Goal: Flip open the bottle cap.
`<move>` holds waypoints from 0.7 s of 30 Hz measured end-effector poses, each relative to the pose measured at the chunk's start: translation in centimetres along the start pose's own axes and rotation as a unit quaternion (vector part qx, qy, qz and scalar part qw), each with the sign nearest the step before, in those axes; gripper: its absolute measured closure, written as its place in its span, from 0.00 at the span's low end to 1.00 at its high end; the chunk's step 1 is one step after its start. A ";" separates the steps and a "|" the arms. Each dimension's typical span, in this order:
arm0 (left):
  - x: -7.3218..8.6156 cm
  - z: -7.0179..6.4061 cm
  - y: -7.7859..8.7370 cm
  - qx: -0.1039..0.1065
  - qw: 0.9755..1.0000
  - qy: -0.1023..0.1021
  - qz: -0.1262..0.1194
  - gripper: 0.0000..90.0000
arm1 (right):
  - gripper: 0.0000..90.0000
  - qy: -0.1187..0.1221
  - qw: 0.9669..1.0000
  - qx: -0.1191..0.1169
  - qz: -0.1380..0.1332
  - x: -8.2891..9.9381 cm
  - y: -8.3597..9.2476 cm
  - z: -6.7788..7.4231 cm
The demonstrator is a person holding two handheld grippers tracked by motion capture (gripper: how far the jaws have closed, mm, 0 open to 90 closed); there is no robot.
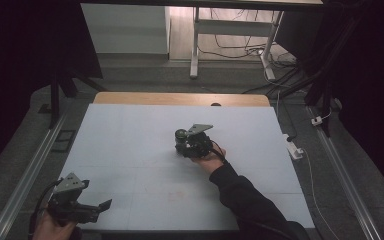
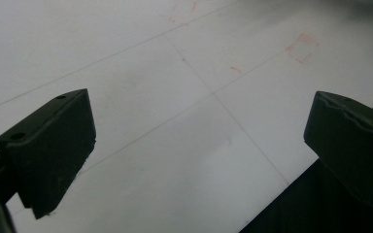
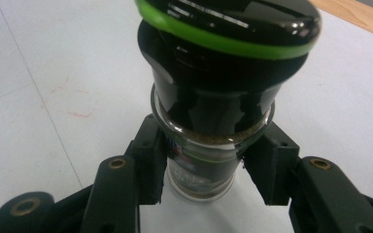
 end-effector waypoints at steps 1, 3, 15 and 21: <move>-0.1 0.1 0.0 0.007 1.000 -0.001 -0.002 0.00 | 0.59 0.000 1.000 0.000 0.000 0.0 0.0 0.0; -0.3 0.2 -0.2 0.019 1.000 -0.001 -0.006 0.00 | 0.59 0.000 1.000 -0.001 0.000 0.0 0.0 0.0; -1.7 0.3 -1.7 0.057 0.998 -0.032 -0.006 0.00 | 0.59 0.001 1.000 -0.003 0.001 0.0 0.0 -0.1; -2.8 0.4 -2.6 0.065 0.997 -0.044 -0.012 0.00 | 0.59 0.001 1.000 -0.004 0.001 0.0 0.0 -0.1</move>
Point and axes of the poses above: each handheld gripper's, and its own axes: y roughly backward along the jaws, x roughly out of its underside, z roughly to its left, the point moved 3 cm from there along -y, roughly forward along the jaws, and after that the axes turned 13 degrees about x, right-handed, at the moved point
